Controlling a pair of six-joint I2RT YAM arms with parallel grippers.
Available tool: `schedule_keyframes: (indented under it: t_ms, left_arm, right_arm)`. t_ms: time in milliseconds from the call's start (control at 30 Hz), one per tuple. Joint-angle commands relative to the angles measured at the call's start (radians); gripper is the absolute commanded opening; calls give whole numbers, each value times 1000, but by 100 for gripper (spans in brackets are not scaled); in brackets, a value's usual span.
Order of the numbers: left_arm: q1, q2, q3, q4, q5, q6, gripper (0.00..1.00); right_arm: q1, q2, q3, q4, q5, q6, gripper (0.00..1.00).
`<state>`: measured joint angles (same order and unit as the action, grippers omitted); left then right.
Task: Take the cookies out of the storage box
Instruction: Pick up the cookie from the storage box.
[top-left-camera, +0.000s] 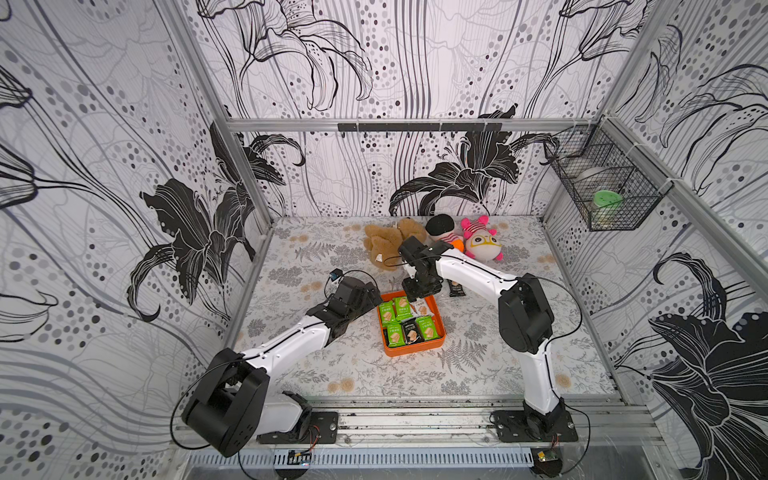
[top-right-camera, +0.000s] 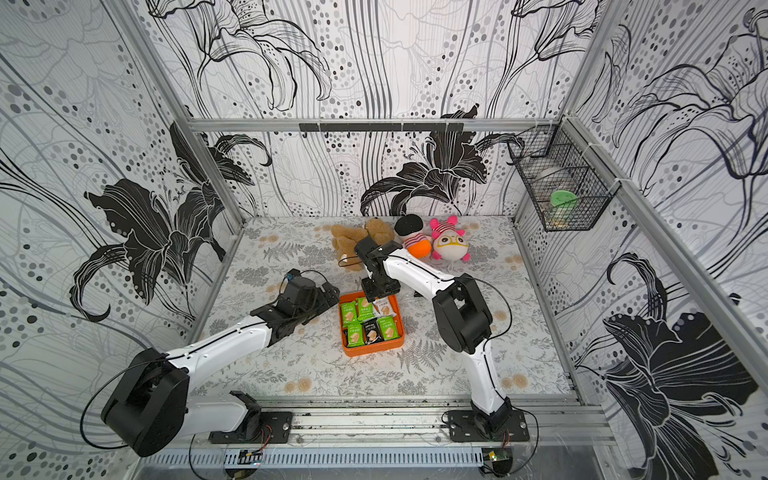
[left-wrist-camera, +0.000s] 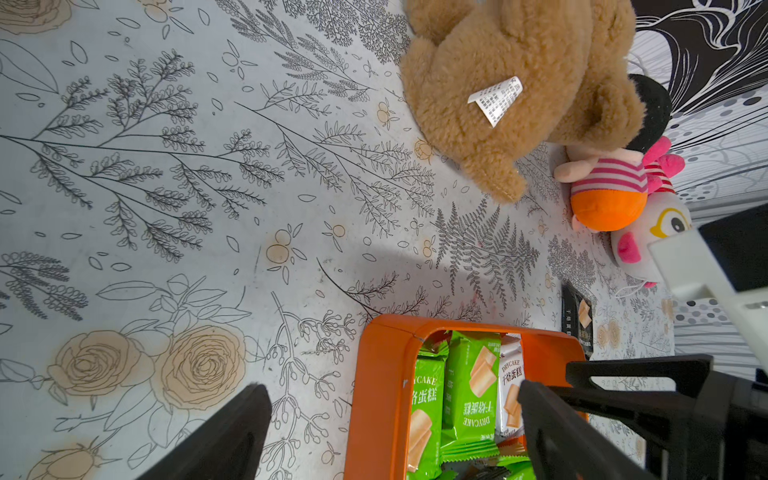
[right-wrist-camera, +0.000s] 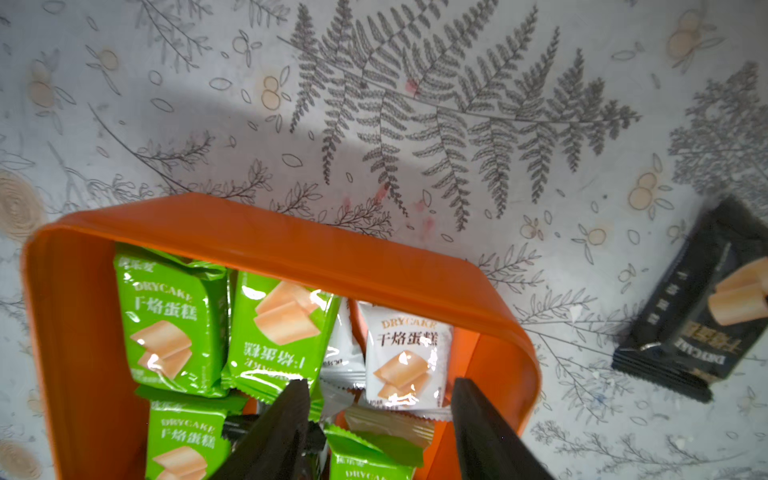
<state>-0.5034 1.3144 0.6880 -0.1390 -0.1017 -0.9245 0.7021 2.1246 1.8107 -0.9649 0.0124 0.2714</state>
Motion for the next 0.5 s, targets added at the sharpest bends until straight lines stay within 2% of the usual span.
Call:
schedule_keyframes:
  t_ms: [0, 233, 467]
  left_arm:
    - [-2, -24, 4, -20, -43, 34, 97]
    - [-1, -48, 0, -28, -56, 41, 97]
    - [-1, -65, -8, -39, -59, 47, 97]
  right_arm:
    - [10, 34, 43, -65, 70, 7, 60]
    - [22, 73, 51, -86, 138, 38, 60]
    - [22, 93, 41, -56, 106, 49, 60]
